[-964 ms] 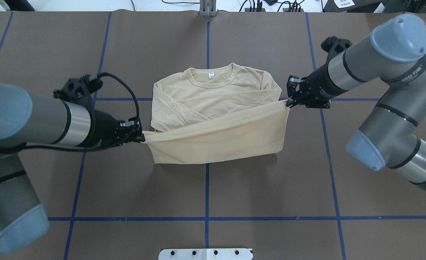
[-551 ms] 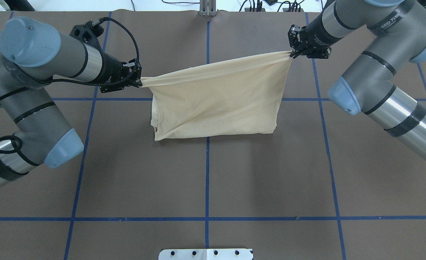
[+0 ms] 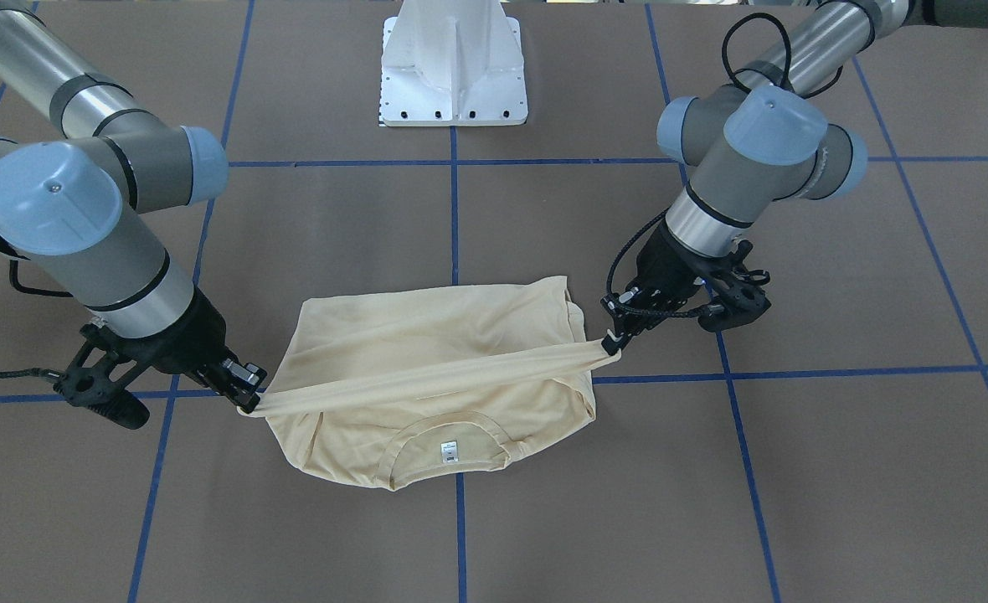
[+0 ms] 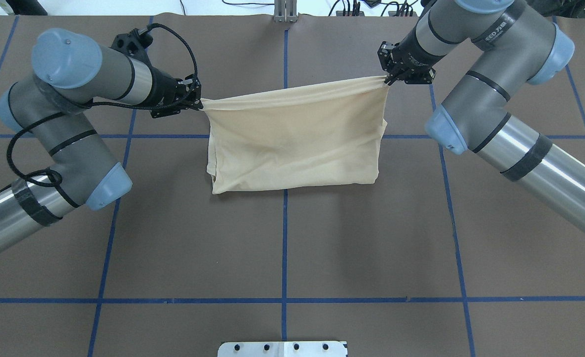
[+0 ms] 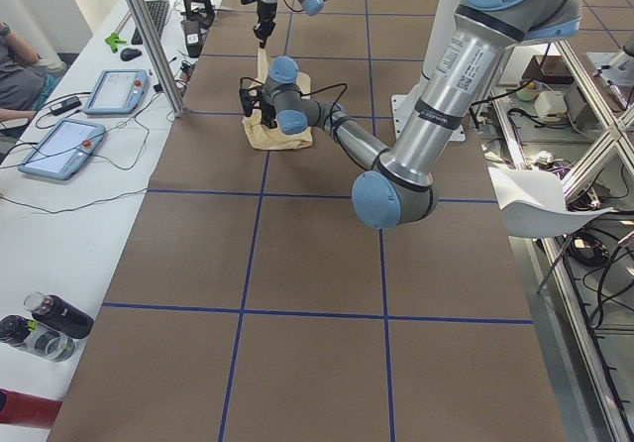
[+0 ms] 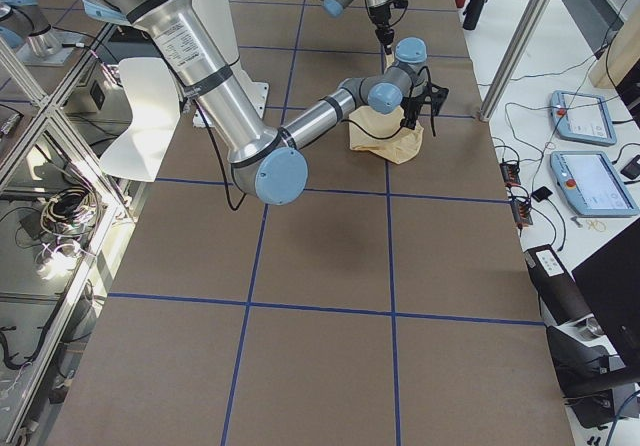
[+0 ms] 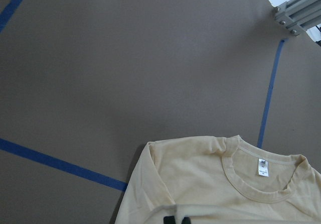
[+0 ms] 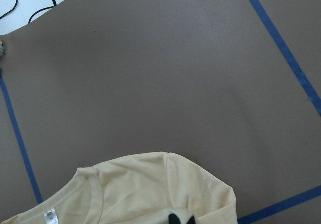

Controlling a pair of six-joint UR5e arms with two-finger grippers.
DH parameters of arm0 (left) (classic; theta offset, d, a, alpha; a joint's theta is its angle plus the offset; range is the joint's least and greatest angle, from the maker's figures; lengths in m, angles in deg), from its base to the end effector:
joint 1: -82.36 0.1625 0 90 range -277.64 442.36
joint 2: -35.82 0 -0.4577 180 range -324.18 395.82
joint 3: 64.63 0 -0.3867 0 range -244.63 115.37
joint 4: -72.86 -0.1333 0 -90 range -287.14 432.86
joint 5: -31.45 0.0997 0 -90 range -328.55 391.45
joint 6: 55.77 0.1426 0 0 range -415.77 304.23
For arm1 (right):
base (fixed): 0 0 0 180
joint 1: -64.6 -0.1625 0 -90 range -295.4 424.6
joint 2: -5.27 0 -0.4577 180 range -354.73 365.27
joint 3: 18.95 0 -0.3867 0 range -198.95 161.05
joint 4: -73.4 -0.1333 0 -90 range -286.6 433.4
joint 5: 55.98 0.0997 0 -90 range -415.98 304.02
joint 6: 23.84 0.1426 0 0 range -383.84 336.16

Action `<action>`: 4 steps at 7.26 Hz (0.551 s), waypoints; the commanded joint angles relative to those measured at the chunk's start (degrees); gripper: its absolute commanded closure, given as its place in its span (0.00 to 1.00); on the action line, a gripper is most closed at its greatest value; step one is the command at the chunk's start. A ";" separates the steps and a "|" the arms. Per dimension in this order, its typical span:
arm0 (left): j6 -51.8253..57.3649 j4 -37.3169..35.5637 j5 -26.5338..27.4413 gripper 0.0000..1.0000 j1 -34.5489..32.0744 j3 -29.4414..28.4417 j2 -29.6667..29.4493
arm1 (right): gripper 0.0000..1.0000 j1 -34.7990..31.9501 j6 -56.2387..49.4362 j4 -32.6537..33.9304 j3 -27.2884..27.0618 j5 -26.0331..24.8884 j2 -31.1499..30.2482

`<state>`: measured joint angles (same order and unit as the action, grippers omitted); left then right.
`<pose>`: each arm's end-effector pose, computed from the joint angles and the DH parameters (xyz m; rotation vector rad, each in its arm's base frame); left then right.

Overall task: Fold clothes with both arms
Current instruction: 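Carry the hem with both grippers over the shirt toward the collar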

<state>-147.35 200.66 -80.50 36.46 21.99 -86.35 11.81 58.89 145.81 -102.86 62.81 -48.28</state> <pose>0.4600 -0.5897 0.3248 0.1202 1.2023 -0.5047 -0.4113 -0.6485 0.3449 0.0006 -0.9554 0.5240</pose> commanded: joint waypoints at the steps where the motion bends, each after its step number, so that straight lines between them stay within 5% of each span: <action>1: -2.45 6.64 0.33 1.00 0.12 -9.77 -4.48 | 1.00 1.54 0.24 -11.67 7.04 -1.63 -0.14; 2: -2.46 7.63 0.51 1.00 0.12 -11.46 -4.57 | 1.00 1.64 0.32 -17.07 11.35 -1.63 -0.06; 4: -2.64 10.44 2.52 1.00 0.12 -15.93 -5.88 | 1.00 1.55 0.24 -17.22 12.01 -1.80 0.12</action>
<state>-149.79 209.33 -79.12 36.57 9.15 -91.21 13.36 59.21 129.74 -91.90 61.14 -48.22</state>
